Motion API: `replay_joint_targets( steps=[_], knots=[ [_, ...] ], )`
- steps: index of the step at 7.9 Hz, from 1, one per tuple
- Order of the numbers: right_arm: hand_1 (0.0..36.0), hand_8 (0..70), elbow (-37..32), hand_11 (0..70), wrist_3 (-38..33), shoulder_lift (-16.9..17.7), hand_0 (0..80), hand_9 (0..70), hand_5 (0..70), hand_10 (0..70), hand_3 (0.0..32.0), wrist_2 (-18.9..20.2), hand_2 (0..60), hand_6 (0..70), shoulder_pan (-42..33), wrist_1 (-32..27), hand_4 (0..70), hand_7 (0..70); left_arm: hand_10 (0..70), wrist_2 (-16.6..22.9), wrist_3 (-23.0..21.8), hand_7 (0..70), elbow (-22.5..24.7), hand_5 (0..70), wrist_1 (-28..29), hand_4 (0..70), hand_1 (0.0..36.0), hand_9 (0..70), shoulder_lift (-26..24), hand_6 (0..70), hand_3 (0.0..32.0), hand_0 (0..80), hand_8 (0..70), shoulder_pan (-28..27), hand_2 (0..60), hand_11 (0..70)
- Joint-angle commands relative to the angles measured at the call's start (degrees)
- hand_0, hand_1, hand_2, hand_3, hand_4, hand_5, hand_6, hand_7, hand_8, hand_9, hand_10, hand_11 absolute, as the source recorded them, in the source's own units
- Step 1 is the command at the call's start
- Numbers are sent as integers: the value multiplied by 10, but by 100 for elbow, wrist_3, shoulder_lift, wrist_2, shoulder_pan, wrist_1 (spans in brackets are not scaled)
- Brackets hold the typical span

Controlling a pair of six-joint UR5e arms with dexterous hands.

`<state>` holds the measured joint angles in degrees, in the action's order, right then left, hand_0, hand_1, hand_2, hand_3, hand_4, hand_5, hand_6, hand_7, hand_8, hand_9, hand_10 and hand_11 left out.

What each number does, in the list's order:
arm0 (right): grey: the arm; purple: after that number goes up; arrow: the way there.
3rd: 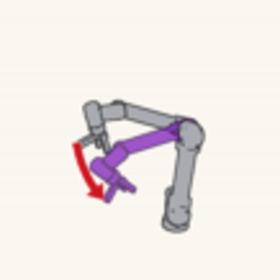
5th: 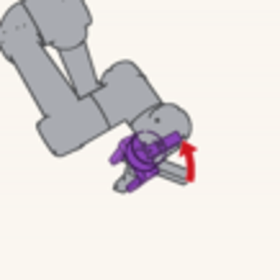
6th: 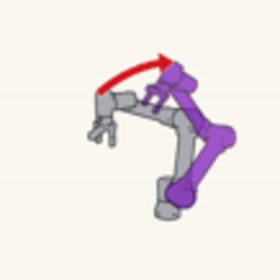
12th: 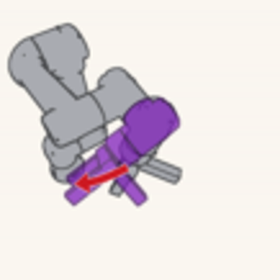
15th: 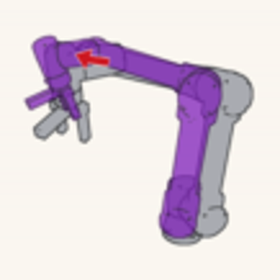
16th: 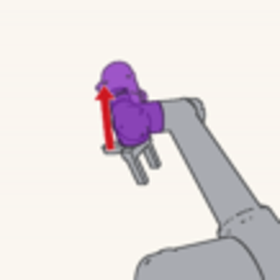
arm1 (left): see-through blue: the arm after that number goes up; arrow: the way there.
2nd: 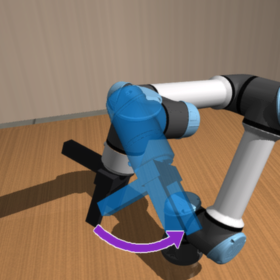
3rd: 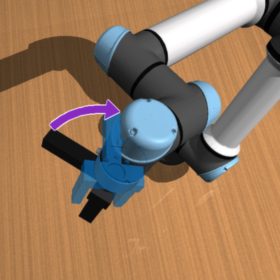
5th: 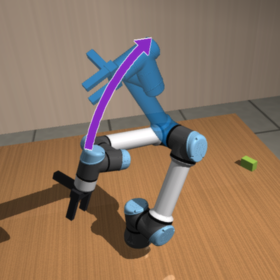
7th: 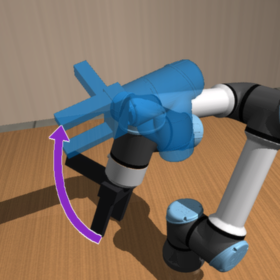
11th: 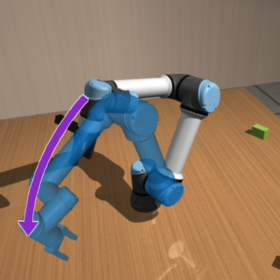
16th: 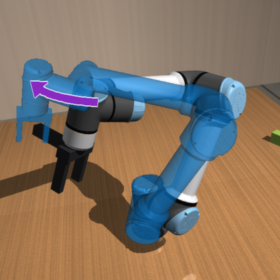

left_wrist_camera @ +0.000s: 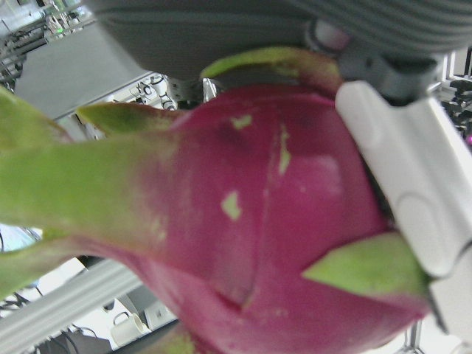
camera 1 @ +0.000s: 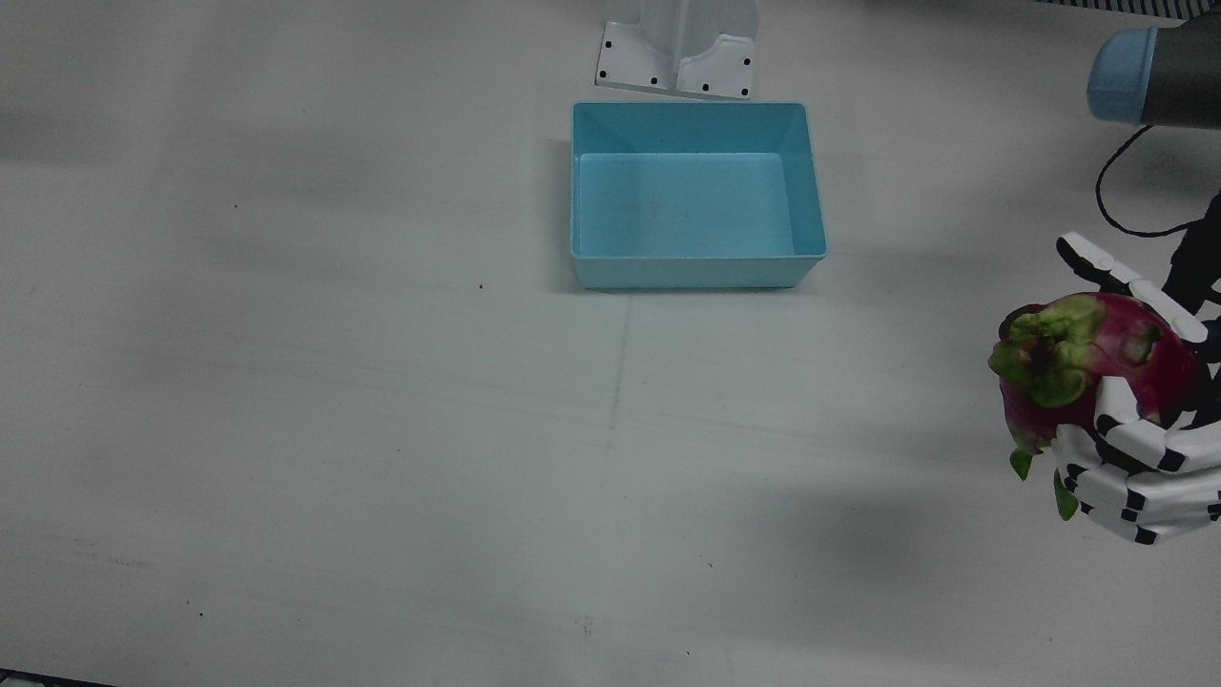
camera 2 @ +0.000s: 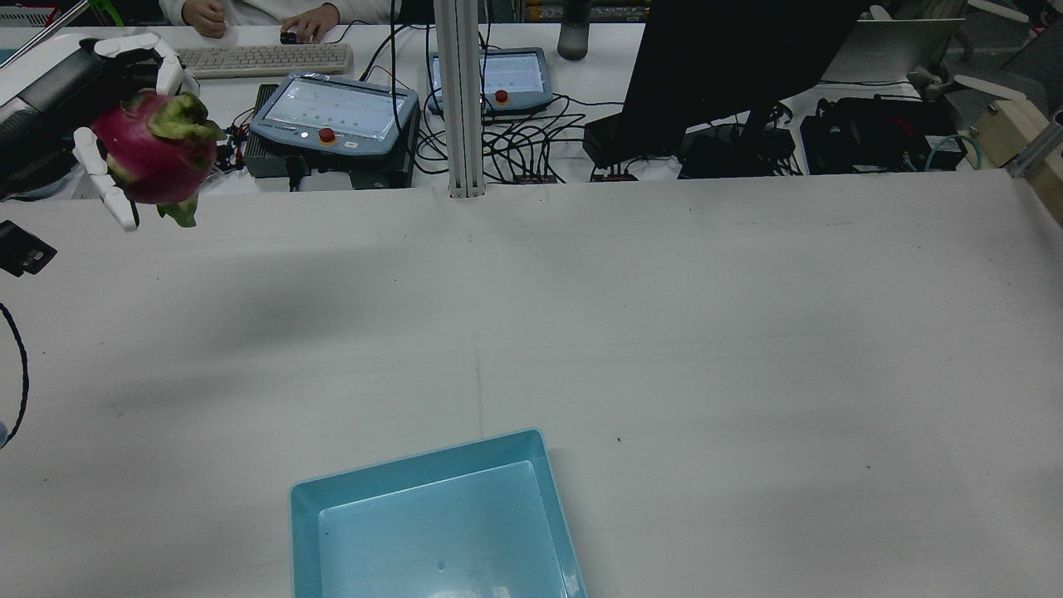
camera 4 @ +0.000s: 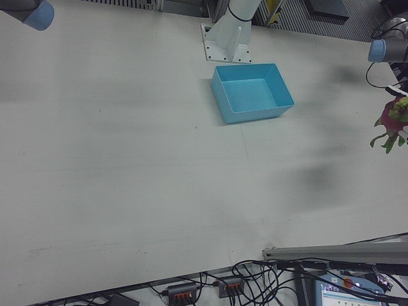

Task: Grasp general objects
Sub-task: 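Lift the dragon fruit up off the table with the left hand, then carry the dragon fruit over the blue tray with the left hand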

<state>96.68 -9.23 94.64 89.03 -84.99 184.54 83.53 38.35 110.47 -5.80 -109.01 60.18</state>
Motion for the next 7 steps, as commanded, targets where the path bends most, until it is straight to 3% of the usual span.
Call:
replay_joint_targets(
  steps=[1, 4, 7],
  knots=[
    [0, 0, 0, 0, 0, 2, 0, 0, 0, 0, 0, 0, 0, 0, 0, -6, 0, 0, 700, 41, -485, 700, 579, 700, 150, 451, 64, 700, 29, 700, 0, 479, 562, -802, 268, 700],
    [0, 0, 0, 0, 0, -7, 0, 0, 0, 0, 0, 0, 0, 0, 0, 3, 0, 0, 700, -3, -627, 700, 1080, 700, 1, 461, 69, 700, -59, 700, 0, 484, 571, -1593, 269, 700],
    [0, 0, 0, 0, 0, 2, 0, 0, 0, 0, 0, 0, 0, 0, 0, 3, 0, 0, 700, -256, -539, 700, 1109, 700, -289, 443, 74, 700, -540, 700, 0, 490, 575, -2220, 256, 700]
  ],
)
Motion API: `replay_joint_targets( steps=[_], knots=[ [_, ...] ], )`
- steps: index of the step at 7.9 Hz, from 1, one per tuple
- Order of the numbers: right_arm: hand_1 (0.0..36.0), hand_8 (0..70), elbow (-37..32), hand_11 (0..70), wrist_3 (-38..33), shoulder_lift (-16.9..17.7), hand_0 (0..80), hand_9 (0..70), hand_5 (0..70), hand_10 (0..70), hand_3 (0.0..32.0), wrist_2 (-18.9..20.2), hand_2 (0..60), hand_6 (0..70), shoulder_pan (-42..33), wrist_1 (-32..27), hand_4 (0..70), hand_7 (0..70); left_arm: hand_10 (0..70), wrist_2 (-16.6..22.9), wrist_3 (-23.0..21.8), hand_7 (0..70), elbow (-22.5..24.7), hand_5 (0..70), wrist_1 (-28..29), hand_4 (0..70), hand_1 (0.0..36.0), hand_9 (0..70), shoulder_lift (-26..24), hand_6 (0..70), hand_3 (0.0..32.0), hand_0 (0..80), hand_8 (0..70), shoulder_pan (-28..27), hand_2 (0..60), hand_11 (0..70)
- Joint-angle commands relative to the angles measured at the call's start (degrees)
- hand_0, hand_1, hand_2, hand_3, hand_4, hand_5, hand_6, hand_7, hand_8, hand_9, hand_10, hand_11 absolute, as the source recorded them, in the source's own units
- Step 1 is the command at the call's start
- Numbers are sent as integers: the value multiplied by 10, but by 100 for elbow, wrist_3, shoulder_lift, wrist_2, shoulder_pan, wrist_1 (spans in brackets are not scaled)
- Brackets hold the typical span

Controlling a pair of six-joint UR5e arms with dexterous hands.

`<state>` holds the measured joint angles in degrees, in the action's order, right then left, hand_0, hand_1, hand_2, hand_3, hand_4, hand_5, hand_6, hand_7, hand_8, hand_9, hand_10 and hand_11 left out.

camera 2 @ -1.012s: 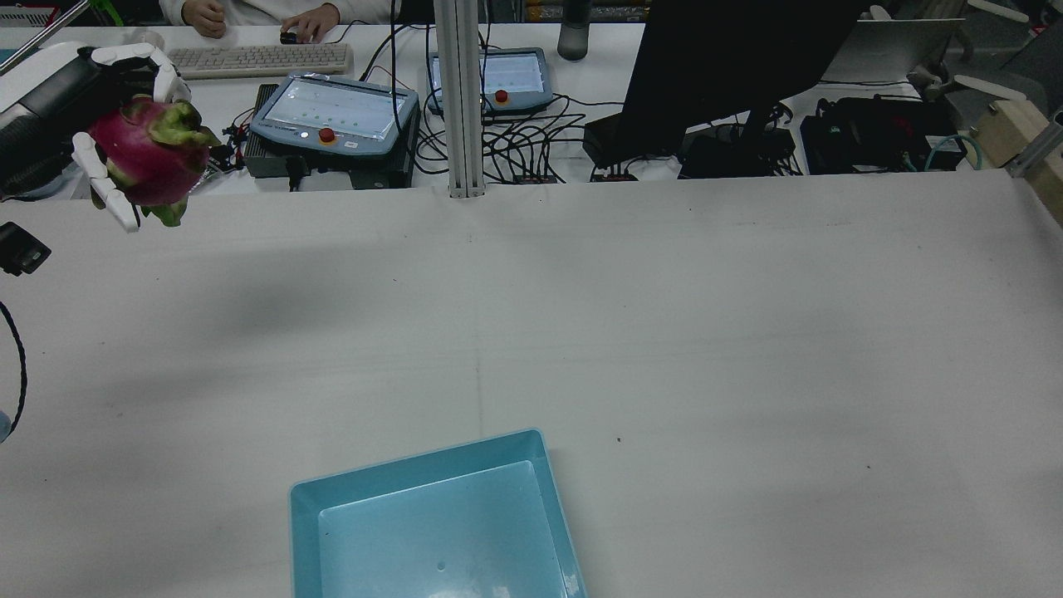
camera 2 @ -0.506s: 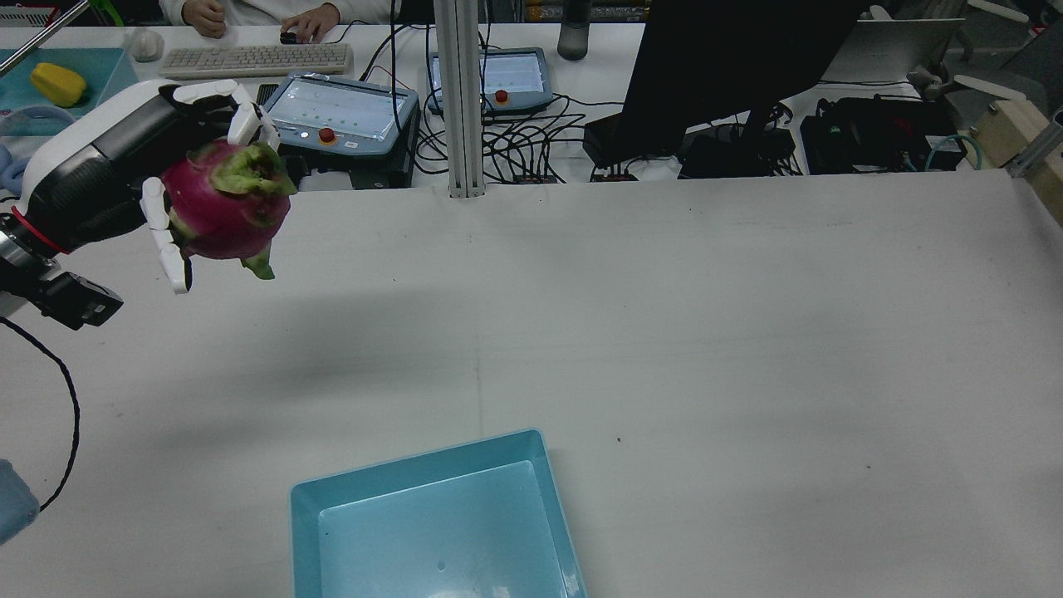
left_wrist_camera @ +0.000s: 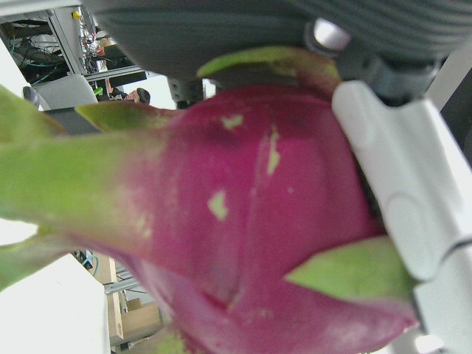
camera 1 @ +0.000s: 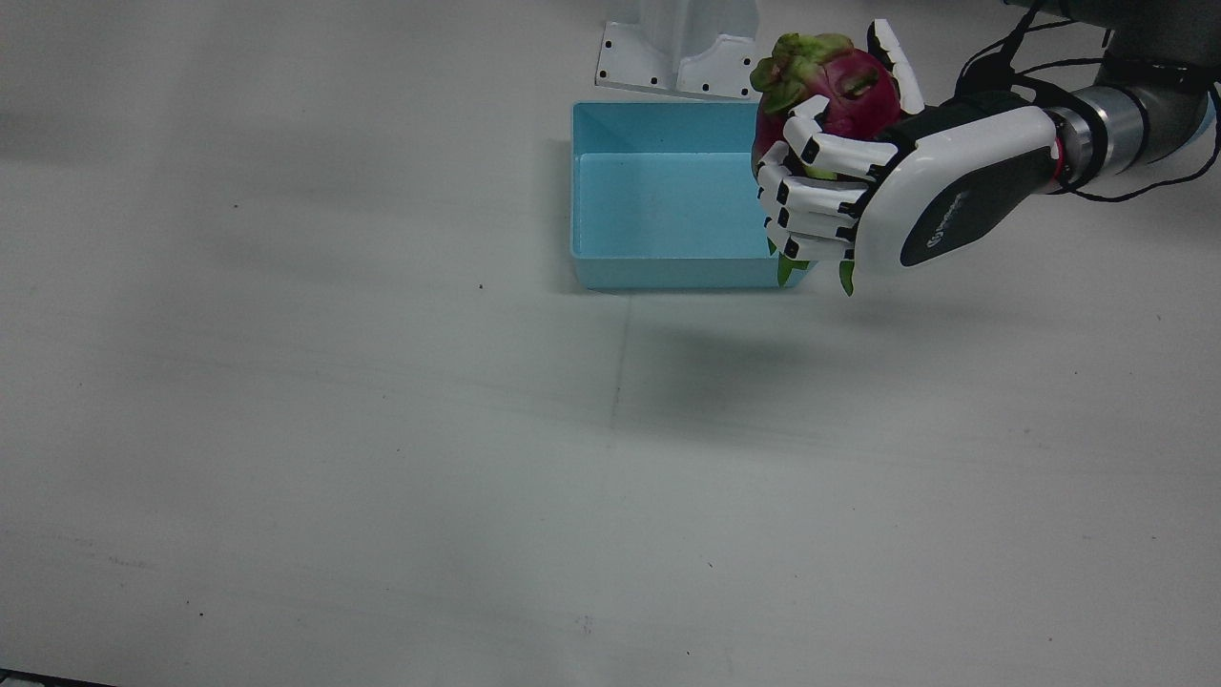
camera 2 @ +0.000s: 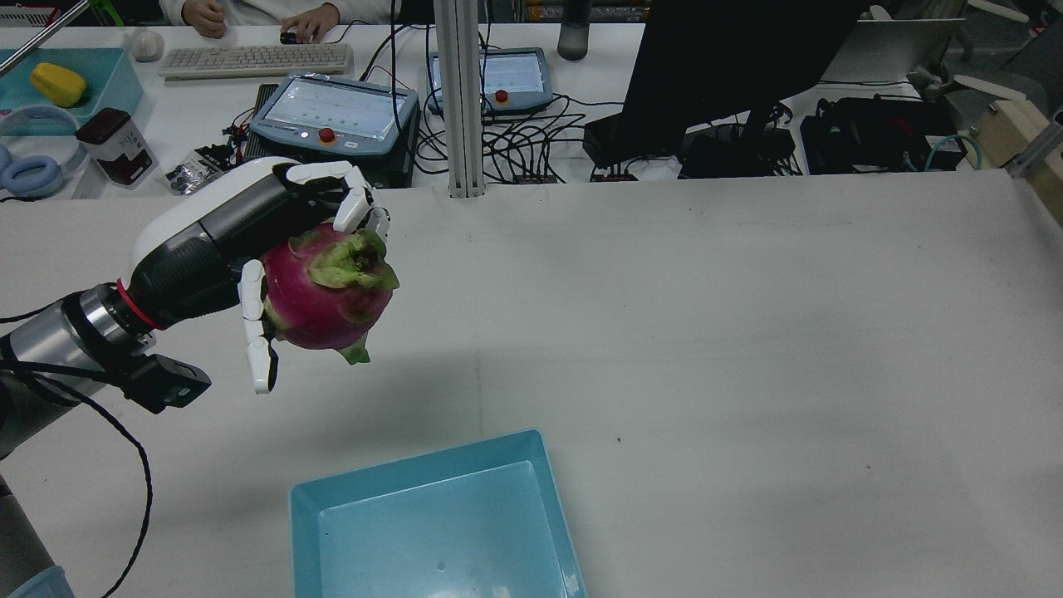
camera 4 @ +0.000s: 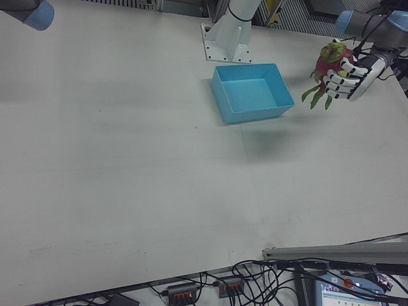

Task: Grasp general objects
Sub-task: 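Carry the dragon fruit over the blue tray with the left hand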

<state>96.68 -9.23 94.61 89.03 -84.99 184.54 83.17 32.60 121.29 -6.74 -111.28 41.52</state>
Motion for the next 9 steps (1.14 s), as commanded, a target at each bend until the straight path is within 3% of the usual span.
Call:
replay_joint_targets(
  steps=[1, 3, 5, 8, 9],
  knots=[
    [0, 0, 0, 0, 0, 5, 0, 0, 0, 0, 0, 0, 0, 0, 0, 3, 0, 0, 700, -474, 97, 700, -35, 700, -239, 424, 70, 700, -393, 700, 0, 487, 557, -564, 238, 700],
    [0, 0, 0, 0, 0, 4, 0, 0, 0, 0, 0, 0, 0, 0, 0, 3, 0, 0, 685, -608, 194, 700, -27, 700, -248, 394, 58, 700, -438, 700, 0, 479, 523, -837, 208, 700],
    [0, 0, 0, 0, 0, 5, 0, 0, 0, 0, 0, 0, 0, 0, 0, 3, 0, 0, 614, -679, 334, 700, -9, 700, -240, 365, 55, 638, -438, 638, 0, 474, 467, -1136, 179, 700],
    [0, 0, 0, 0, 0, 5, 0, 0, 0, 0, 0, 0, 0, 0, 0, -5, 0, 0, 579, -653, 458, 700, 8, 700, -231, 325, 51, 594, -403, 586, 0, 467, 432, -1611, 161, 700],
    [0, 0, 0, 0, 0, -4, 0, 0, 0, 0, 0, 0, 0, 0, 0, 3, 0, 0, 468, -644, 467, 700, 17, 700, -222, 280, 53, 499, -403, 499, 0, 462, 363, -1621, 146, 659]
  ],
)
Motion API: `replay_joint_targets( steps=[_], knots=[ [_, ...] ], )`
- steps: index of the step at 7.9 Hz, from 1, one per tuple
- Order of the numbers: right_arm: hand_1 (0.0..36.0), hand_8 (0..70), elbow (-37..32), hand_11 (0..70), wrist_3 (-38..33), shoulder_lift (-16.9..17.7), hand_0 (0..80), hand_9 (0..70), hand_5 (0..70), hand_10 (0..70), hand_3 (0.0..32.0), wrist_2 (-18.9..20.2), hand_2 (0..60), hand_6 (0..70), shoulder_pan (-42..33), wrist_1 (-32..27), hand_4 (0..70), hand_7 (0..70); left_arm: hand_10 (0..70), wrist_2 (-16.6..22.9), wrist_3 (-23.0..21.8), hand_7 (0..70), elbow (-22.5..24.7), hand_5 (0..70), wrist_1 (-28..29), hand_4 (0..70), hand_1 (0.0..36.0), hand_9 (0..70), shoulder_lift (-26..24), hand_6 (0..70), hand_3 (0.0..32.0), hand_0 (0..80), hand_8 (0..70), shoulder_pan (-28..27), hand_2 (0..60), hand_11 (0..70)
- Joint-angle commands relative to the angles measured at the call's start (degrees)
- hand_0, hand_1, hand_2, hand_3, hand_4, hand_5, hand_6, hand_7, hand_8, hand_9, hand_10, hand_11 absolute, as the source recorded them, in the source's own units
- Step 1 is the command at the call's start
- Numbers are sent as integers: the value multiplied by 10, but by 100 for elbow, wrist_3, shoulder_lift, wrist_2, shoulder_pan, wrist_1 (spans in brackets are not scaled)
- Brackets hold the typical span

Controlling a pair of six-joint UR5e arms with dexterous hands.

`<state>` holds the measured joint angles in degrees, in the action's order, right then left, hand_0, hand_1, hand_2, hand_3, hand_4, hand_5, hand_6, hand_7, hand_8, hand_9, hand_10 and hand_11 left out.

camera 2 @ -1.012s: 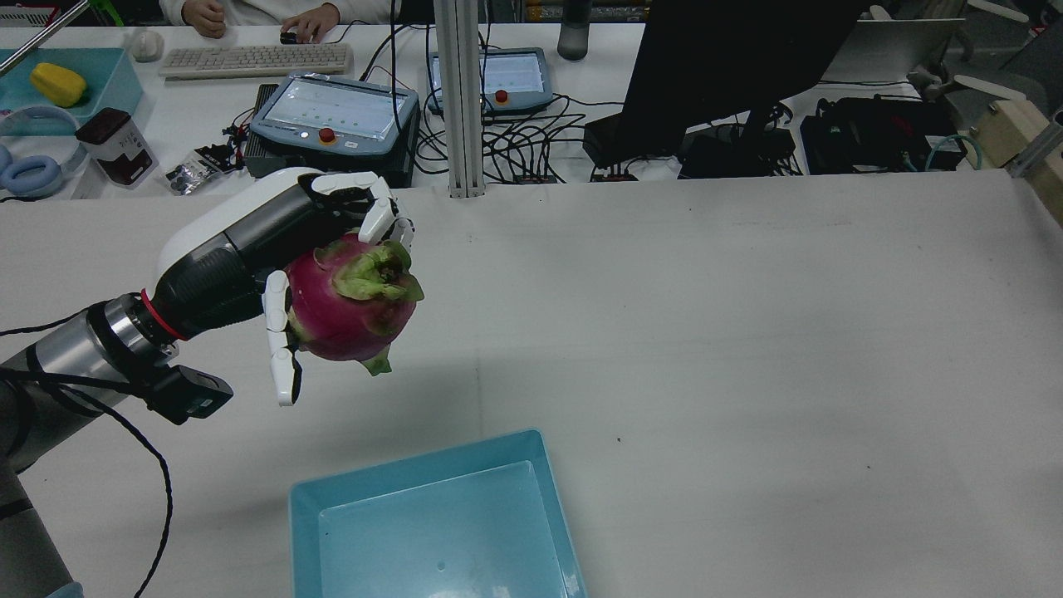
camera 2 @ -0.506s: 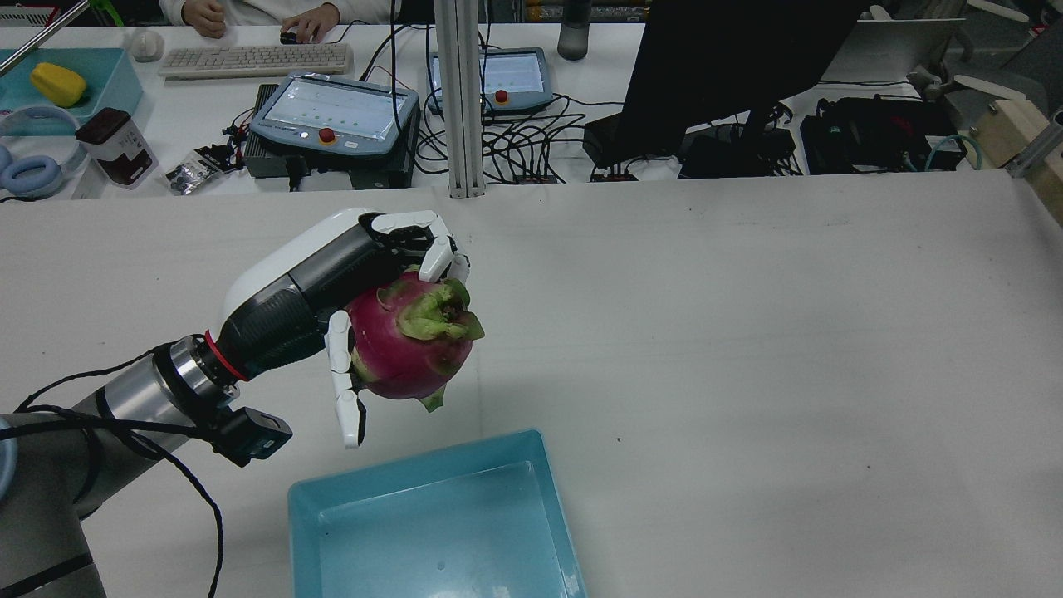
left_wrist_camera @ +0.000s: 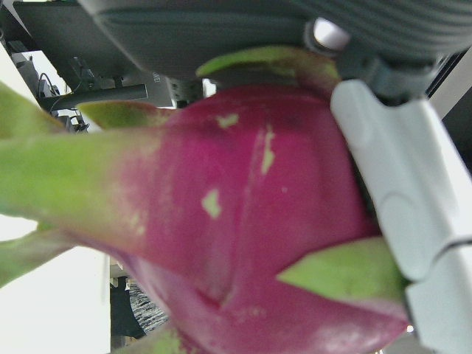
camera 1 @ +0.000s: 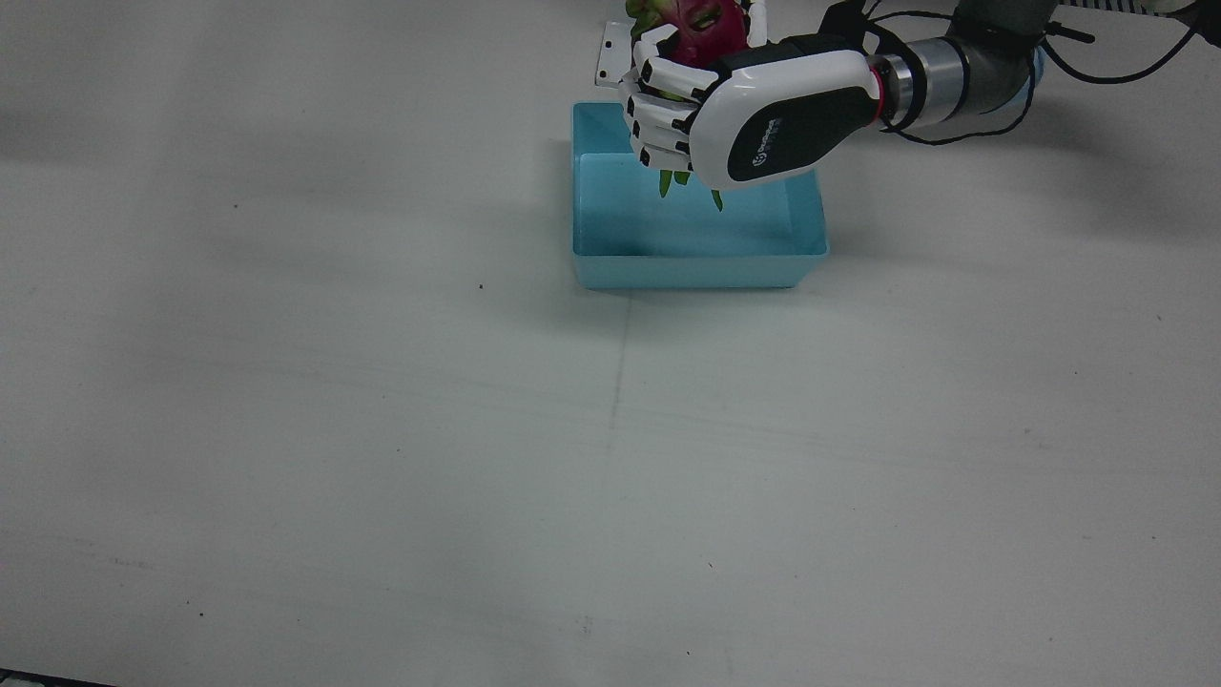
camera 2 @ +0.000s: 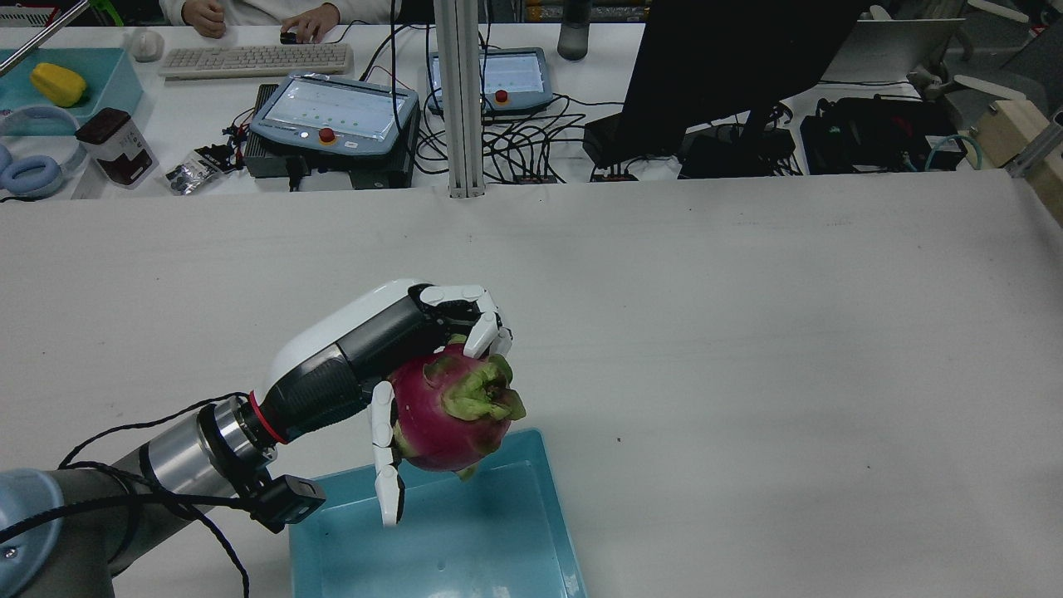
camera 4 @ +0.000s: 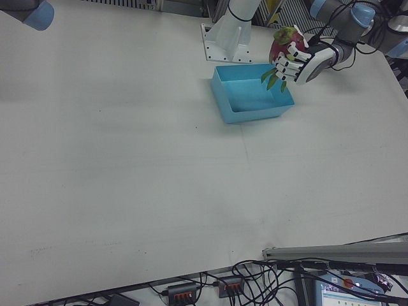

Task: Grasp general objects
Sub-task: 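Carry the dragon fruit over the blue tray with the left hand, then open the left hand to drop the dragon fruit into the tray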

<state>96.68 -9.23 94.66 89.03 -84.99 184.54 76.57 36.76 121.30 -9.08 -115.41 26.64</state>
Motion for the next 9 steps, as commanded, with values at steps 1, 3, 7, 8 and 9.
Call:
replay_joint_targets(
  steps=[1, 3, 7, 8, 9],
  knots=[
    [0, 0, 0, 0, 0, 0, 0, 0, 0, 0, 0, 0, 0, 0, 0, 3, 0, 0, 433, 42, 50, 682, 16, 700, 20, 260, 59, 473, 9, 469, 0, 465, 337, -132, 134, 610],
    [0, 0, 0, 0, 0, 0, 0, 0, 0, 0, 0, 0, 0, 0, 0, 3, 0, 0, 284, 51, 50, 514, 16, 700, 46, 175, 91, 314, 36, 322, 0, 473, 205, -141, 113, 416],
    [0, 0, 0, 0, 0, 0, 0, 0, 0, 0, 0, 0, 0, 0, 0, 3, 0, 0, 56, 130, 33, 201, 25, 700, 143, 34, 147, 28, 80, 79, 0, 490, 5, -132, 86, 96],
    [0, 0, 0, 0, 0, 0, 0, 0, 0, 0, 0, 0, 0, 0, 0, 3, 0, 0, 35, 130, 24, 181, 34, 700, 143, 14, 151, 22, 71, 63, 0, 490, 2, -132, 77, 67],
    [0, 0, 0, 0, 0, 0, 0, 0, 0, 0, 0, 0, 0, 0, 0, 3, 0, 0, 35, 139, 24, 180, 34, 700, 143, 15, 151, 22, 71, 64, 0, 491, 2, -132, 78, 67]
  ],
)
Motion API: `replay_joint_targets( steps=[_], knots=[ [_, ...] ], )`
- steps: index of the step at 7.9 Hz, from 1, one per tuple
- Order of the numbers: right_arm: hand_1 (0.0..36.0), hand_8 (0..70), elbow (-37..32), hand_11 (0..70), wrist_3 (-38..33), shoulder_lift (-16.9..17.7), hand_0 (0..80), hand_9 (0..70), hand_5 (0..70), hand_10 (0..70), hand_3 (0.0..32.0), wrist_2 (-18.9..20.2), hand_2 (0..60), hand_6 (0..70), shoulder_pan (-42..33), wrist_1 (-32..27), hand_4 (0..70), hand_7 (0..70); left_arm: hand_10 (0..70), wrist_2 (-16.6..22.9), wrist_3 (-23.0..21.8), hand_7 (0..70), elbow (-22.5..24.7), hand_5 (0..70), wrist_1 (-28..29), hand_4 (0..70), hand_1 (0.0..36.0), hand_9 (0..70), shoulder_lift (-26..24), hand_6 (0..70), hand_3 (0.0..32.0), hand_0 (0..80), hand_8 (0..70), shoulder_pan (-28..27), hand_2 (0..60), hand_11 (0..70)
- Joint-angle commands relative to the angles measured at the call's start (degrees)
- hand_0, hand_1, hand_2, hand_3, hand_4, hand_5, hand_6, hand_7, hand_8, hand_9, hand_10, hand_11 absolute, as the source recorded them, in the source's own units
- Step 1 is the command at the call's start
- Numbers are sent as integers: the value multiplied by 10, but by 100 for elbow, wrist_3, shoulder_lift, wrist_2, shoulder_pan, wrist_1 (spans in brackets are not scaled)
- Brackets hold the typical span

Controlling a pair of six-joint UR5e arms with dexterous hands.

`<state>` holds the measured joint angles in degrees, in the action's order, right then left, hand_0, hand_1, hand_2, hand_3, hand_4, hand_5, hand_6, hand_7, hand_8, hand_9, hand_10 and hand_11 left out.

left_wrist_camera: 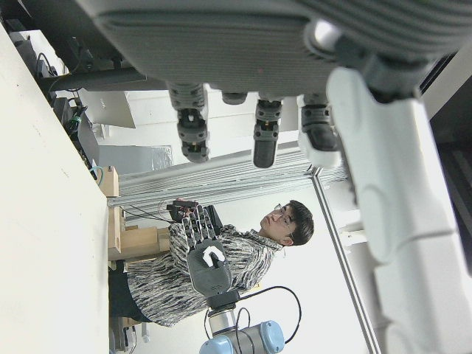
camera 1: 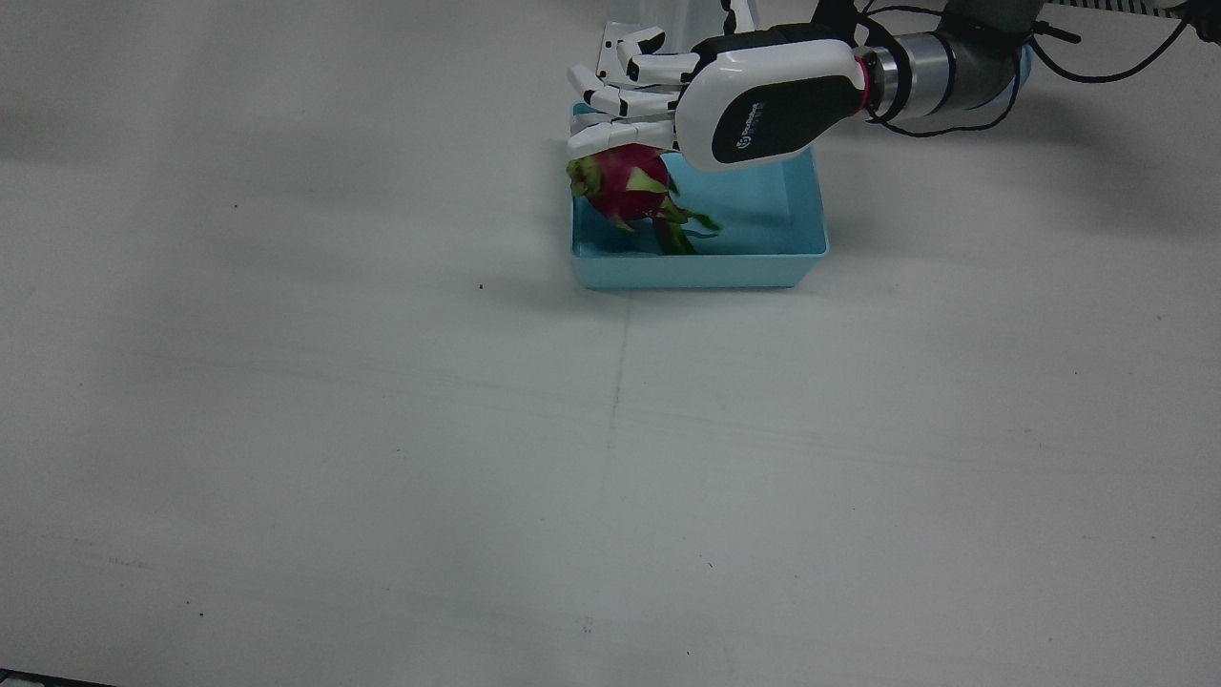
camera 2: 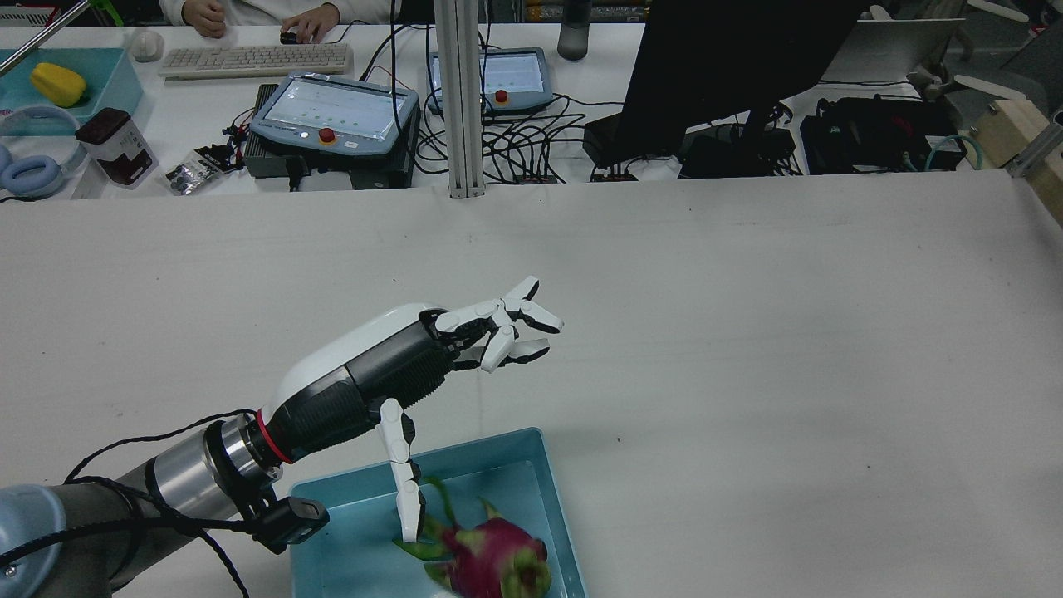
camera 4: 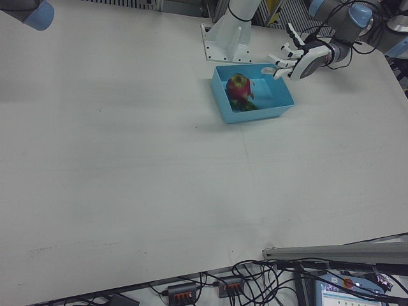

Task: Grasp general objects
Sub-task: 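Open the left hand to drop the dragon fruit into the tray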

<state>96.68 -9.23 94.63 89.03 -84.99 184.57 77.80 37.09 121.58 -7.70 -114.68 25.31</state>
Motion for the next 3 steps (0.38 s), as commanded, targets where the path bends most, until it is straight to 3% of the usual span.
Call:
replay_joint_targets(
  steps=[1, 3],
  knots=[
    [0, 0, 0, 0, 0, 3, 0, 0, 0, 0, 0, 0, 0, 0, 0, 0, 0, 0, 36, 7, -17, 175, 6, 700, 5, 16, 151, 21, -1, 64, 0, 492, 2, 9, 74, 68],
    [0, 0, 0, 0, 0, 3, 0, 0, 0, 0, 0, 0, 0, 0, 0, 0, 0, 0, 37, -2, -52, 181, 6, 700, -21, 19, 152, 22, 103, 67, 0, 493, 3, 149, 73, 69]
  ],
)
